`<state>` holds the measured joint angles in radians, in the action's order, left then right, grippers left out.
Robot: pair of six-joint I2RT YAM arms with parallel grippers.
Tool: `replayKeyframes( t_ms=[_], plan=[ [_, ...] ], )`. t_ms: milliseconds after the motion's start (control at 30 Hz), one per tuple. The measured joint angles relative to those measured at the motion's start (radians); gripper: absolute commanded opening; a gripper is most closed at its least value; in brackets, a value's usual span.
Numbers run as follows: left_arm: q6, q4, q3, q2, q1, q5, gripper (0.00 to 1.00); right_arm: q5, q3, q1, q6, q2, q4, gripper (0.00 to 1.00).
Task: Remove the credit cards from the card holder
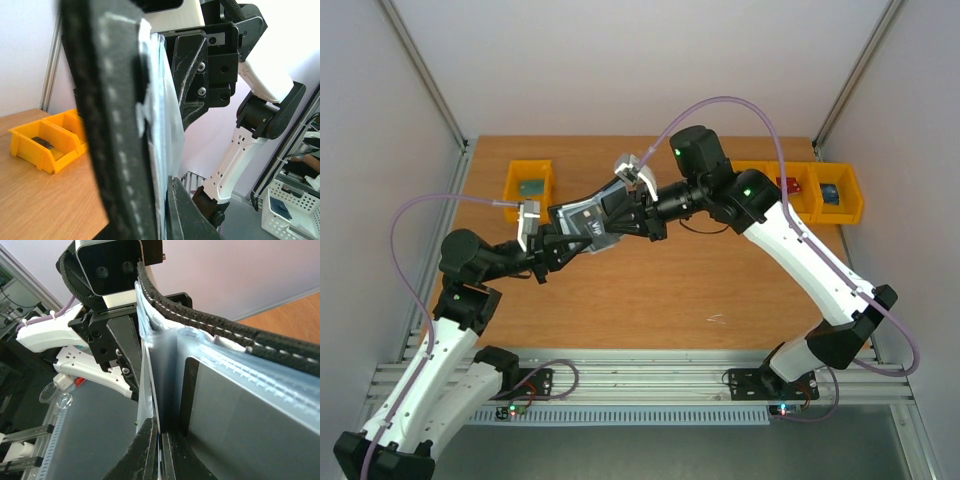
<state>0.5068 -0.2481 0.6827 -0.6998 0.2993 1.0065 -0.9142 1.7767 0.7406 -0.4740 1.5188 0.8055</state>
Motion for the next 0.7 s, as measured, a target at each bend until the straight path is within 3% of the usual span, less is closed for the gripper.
replayKeyframes(
  t_ms=[267, 433, 700],
  plan=[
    [0.01, -0.005, -0.003, 0.001, 0.003, -0.002, 0.15, 0.01, -0.002, -0.017, -0.016, -0.019, 0.053, 0.01],
    [0.013, -0.005, -0.003, 0.002, 0.003, -0.005, 0.01, 0.019, -0.002, -0.035, -0.02, -0.043, 0.079, 0.01],
    [0.016, -0.003, -0.004, 0.002, 0.003, -0.006, 0.0, 0.022, -0.002, -0.045, -0.037, -0.047, 0.098, 0.01]
  ],
)
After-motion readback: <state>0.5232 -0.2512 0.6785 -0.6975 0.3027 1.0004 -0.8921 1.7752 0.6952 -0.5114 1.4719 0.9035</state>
